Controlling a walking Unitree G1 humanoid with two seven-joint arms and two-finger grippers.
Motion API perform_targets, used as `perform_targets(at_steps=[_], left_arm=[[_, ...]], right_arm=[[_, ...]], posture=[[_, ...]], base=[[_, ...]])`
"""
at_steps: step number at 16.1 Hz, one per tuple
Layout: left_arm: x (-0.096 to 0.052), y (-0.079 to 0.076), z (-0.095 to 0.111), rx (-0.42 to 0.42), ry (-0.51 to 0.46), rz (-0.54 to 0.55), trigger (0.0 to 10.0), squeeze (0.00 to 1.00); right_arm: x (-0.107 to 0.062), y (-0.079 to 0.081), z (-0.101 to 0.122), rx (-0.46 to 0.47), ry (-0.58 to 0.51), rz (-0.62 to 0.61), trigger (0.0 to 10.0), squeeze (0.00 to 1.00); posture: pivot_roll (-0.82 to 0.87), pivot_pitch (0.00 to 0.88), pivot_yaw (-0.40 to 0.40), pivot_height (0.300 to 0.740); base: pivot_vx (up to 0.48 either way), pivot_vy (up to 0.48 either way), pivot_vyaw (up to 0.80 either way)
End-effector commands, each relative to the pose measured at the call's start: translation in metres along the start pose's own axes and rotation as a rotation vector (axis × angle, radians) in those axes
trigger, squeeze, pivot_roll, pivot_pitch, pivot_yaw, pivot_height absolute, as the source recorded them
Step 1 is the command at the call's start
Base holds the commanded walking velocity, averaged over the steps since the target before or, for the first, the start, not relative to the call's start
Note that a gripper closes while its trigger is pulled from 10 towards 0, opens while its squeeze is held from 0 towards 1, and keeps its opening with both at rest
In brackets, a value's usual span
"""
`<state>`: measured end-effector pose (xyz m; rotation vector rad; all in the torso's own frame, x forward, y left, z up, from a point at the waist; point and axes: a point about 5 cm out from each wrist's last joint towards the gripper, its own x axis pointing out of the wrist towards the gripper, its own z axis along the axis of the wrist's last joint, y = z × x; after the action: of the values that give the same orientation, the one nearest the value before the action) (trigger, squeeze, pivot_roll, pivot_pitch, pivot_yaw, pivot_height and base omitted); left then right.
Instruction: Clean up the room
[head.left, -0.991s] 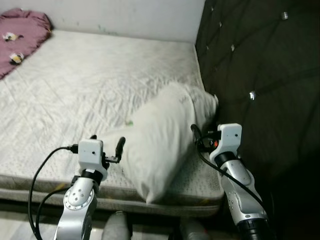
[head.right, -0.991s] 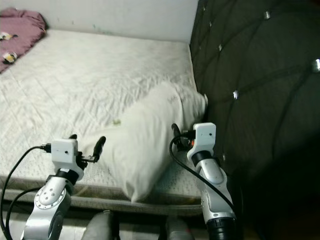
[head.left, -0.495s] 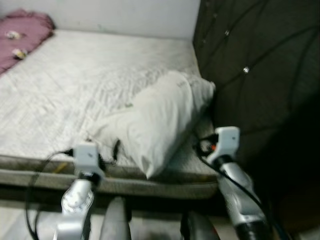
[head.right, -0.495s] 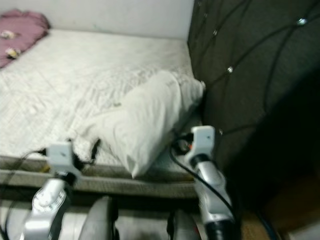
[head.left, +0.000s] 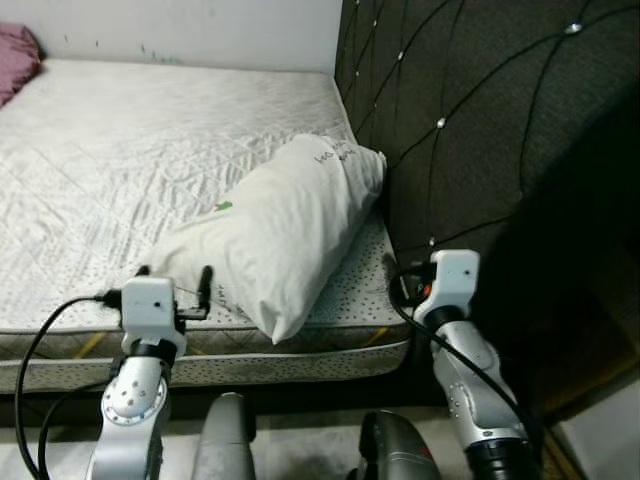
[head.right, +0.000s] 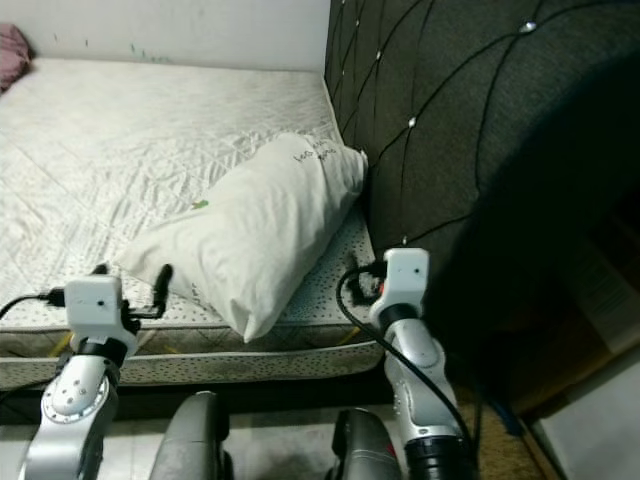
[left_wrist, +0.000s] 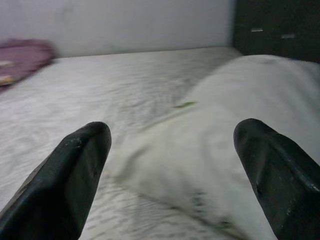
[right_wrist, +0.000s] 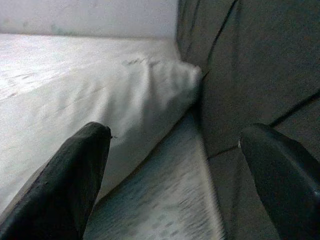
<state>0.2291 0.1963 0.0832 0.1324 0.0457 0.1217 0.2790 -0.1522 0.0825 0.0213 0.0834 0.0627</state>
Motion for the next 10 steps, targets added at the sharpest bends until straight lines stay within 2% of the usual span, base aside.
perform_targets(at_steps=[1, 2, 5, 10], left_arm=[[0.0, 0.012, 0.0, -0.006, 0.008, 0.097, 10.0, 0.0], [-0.001, 0.015, 0.002, -0.037, 0.004, 0.128, 10.0, 0.0], [-0.004, 0.008, -0.001, -0.057, 0.015, 0.094, 10.0, 0.0], [-0.003, 0.0, 0.0, -0.05, 0.02, 0.028, 10.0, 0.0]], right_arm=[[-0.003, -0.01, 0.008, 0.024, -0.022, -0.022, 10.0, 0.0], [-0.009, -0.015, 0.006, 0.082, -0.028, -0.049, 10.0, 0.0], [-0.019, -0.004, -0.002, 0.084, -0.002, -0.023, 10.0, 0.0], [-0.017, 0.007, 0.0, 0.095, -0.006, 0.06, 10.0, 0.0]], posture=[[0.01, 0.0, -0.039, 0.652], [0.01, 0.0, -0.036, 0.652], [0.01, 0.0, -0.027, 0.652], [0.02, 0.0, -0.031, 0.652]], base=[[0.0, 0.0, 0.0], [0.0, 0.0, 0.0], [0.0, 0.0, 0.0], [0.0, 0.0, 0.0]])
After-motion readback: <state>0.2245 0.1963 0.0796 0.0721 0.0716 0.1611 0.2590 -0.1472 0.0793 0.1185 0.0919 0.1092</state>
